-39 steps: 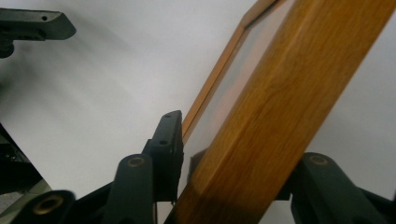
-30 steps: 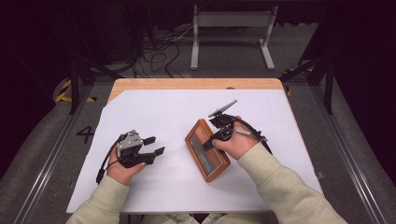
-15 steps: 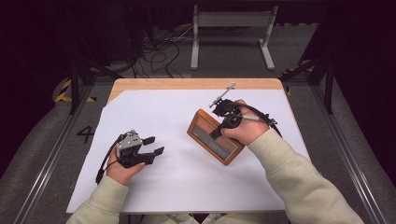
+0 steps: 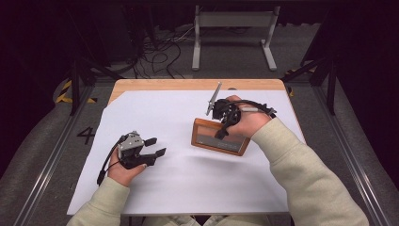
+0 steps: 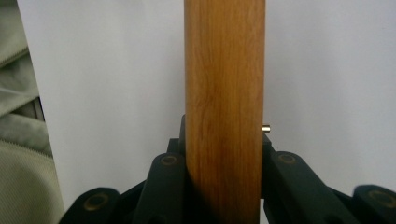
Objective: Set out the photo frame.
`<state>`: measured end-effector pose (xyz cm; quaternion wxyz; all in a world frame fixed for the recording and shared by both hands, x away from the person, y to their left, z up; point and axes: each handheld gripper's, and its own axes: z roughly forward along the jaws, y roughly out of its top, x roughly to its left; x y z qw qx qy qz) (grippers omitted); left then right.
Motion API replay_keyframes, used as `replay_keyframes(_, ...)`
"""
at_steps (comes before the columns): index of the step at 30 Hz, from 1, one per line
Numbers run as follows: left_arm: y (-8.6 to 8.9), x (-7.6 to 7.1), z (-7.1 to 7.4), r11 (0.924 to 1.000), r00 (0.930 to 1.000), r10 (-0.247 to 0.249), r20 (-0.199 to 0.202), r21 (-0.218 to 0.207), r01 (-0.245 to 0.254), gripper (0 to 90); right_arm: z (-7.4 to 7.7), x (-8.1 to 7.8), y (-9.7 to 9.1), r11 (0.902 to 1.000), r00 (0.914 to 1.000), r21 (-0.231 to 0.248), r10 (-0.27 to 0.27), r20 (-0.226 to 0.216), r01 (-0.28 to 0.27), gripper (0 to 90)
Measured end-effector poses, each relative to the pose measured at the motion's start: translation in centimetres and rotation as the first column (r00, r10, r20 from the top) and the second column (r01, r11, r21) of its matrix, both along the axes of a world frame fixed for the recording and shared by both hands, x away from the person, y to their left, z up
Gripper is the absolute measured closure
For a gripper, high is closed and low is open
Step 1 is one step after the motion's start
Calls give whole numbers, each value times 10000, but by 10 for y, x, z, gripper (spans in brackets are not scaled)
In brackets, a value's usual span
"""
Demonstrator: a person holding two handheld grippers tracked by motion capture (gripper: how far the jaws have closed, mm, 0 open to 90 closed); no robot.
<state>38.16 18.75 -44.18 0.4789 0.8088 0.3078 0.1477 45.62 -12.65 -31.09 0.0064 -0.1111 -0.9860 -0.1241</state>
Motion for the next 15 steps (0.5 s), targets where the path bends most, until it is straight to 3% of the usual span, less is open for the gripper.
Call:
replay_keyframes(4,0,1,0,10000,10000,-33,-11,-22,33,424,-13,6,4,9981,9984,-348,504,-256,-513,752)
replay_keyframes(7,-1,1,-1,10000,10000,-31,-34,-64,31,425,-24,9,8,9965,9968,-565,587,-537,-617,752)
replay_keyframes(15,-1,2,-1,10000,10000,-58,-20,-66,58,425,-45,18,10,9907,9881,-524,1205,-959,-1259,751)
